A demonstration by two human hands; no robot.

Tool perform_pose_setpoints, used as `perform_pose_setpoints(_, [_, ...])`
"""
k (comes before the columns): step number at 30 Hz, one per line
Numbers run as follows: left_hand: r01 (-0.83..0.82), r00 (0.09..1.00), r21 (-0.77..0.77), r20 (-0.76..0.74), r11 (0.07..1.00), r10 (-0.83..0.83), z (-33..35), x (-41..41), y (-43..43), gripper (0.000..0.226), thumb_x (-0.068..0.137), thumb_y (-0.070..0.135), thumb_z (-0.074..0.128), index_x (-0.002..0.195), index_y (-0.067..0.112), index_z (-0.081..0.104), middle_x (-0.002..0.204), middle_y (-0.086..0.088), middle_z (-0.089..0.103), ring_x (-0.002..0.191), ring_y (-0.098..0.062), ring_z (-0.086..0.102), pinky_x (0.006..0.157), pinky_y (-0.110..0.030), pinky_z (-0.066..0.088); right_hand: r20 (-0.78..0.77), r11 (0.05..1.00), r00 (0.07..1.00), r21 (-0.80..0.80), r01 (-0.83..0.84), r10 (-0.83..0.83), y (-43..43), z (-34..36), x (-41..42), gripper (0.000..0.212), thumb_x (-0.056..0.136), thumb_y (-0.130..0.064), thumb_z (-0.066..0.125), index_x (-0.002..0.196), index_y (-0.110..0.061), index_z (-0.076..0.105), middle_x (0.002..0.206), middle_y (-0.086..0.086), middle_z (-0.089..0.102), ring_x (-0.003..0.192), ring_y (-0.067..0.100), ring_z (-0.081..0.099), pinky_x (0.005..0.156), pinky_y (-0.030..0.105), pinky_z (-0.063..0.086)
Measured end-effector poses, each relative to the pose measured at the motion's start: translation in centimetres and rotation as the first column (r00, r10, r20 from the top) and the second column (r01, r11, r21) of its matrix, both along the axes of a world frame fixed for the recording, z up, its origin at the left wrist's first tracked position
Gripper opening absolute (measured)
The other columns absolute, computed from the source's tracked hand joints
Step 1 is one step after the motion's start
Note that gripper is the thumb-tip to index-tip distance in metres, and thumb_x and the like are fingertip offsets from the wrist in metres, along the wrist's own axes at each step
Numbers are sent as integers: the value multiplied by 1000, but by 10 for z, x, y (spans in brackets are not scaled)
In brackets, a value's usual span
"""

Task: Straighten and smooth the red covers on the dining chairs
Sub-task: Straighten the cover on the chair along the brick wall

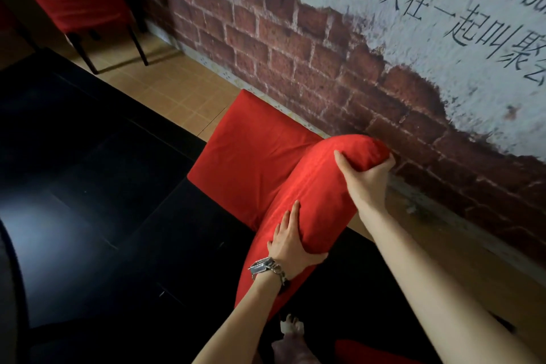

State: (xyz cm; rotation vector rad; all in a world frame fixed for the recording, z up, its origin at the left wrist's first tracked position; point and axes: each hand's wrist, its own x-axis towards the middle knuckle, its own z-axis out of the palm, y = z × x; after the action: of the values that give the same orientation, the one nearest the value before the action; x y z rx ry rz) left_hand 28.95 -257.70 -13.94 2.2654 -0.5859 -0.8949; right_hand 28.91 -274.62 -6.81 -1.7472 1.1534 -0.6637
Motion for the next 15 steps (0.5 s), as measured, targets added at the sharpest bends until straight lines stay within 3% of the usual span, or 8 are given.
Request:
perform_pose_setpoints(2, [4, 1000, 1, 3, 1000, -4, 3, 4, -12, 126, 62, 52, 80, 149, 37, -9, 158, 1, 14, 142, -24, 25, 112, -48, 30, -10, 1000, 1000, 0, -26, 26, -4, -6, 4, 101, 71, -37, 82, 141, 3, 20, 136, 22, 44, 124, 31, 48, 108, 33, 35])
perform_pose_setpoints(6, [-17, 1000, 22, 24, 1000, 16, 7, 14, -39, 124, 60, 60, 77, 150, 36, -5, 157, 1, 19, 140, -22, 29, 111, -45, 33, -53, 995, 997, 82, -59, 63, -39, -3, 16, 100, 76, -38, 78, 142, -2, 13, 130, 22, 51, 114, 32, 56, 90, 24, 37])
perform_pose_setpoints(11, [-23, 998, 38, 59, 999, 20, 14, 21, -67, 122, 57, 69, 72, 150, 34, 0, 155, 3, 23, 138, -20, 32, 109, -39, 35, -46, 993, 999, 119, -11, 17, -70, -1, 31, 93, 75, -38, 78, 140, -4, 21, 128, 22, 53, 110, 35, 58, 84, 25, 37])
perform_pose_setpoints(15, [45, 996, 41, -81, 998, -42, 20, 37, -64, 126, 55, 74, 72, 149, 39, -5, 157, 7, 18, 140, -16, 29, 111, -30, 30, -15, 991, 1000, 134, -7, 9, -78, -2, 35, 97, 72, -38, 81, 141, -3, 21, 131, 20, 50, 114, 31, 55, 87, 22, 34])
